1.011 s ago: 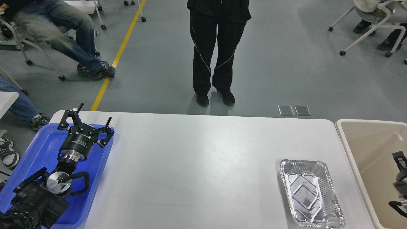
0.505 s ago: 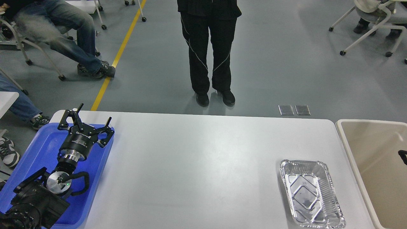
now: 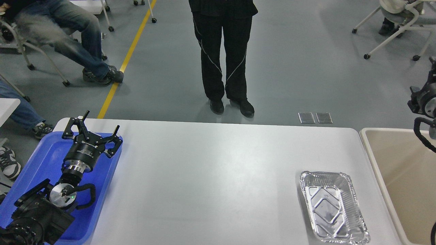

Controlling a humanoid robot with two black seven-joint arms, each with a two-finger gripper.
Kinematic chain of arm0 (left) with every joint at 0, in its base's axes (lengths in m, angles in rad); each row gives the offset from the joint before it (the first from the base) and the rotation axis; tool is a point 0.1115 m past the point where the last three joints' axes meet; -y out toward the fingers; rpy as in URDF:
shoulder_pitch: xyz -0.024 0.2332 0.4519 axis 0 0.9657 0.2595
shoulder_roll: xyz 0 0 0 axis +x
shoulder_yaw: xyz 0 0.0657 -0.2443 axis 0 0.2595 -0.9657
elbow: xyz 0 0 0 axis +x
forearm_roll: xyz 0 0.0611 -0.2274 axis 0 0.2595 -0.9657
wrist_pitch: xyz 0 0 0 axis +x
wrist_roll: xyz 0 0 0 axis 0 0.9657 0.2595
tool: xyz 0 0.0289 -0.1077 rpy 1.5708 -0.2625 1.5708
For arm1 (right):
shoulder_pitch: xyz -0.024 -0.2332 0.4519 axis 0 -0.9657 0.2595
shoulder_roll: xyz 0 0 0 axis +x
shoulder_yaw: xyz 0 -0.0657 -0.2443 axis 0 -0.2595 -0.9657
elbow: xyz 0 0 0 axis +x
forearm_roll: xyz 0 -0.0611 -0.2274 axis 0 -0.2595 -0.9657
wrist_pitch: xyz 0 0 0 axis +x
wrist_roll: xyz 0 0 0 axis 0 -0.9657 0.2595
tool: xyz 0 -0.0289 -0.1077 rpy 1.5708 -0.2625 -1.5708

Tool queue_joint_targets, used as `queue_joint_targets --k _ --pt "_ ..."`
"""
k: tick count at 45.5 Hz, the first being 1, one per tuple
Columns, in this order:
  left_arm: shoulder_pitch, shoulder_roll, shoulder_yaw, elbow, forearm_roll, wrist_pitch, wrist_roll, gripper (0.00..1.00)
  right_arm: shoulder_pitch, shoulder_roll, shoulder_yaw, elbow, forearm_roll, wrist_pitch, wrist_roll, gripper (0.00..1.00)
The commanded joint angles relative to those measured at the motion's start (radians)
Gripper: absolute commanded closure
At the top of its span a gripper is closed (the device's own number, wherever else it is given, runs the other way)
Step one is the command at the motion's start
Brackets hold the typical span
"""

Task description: Tidy desktop

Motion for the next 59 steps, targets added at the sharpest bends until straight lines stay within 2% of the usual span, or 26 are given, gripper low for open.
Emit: queue_joint_targets --k 1,6,13,25,43,59 --pt "0.000 0.000 0.000 0.000 0.000 0.000 0.000 0.00 -0.001 -0.005 0.105 0.131 -0.002 0.066 0.118 0.00" --pt "0.000 0.000 0.000 0.000 0.000 0.000 0.000 0.00 -0.029 0.011 0.157 0.172 -0.002 0.108 0.166 0.00" --pt "0.000 0.000 0.000 0.000 0.000 0.000 0.000 0.00 -0.107 0.058 0.209 0.228 -0.002 0.163 0.195 0.00" --pt "0.000 0.000 0.000 0.000 0.000 0.000 0.000 0.00 -0.259 0.173 0.226 0.219 -0.041 0.208 0.272 0.00" --pt "0.000 0.000 0.000 0.000 0.000 0.000 0.000 0.00 -0.366 0.256 0.211 0.162 -0.061 0.209 0.272 0.00" --pt "0.000 0.000 0.000 0.000 0.000 0.000 0.000 0.00 -0.366 0.320 0.231 0.082 -0.058 0.206 0.276 0.00"
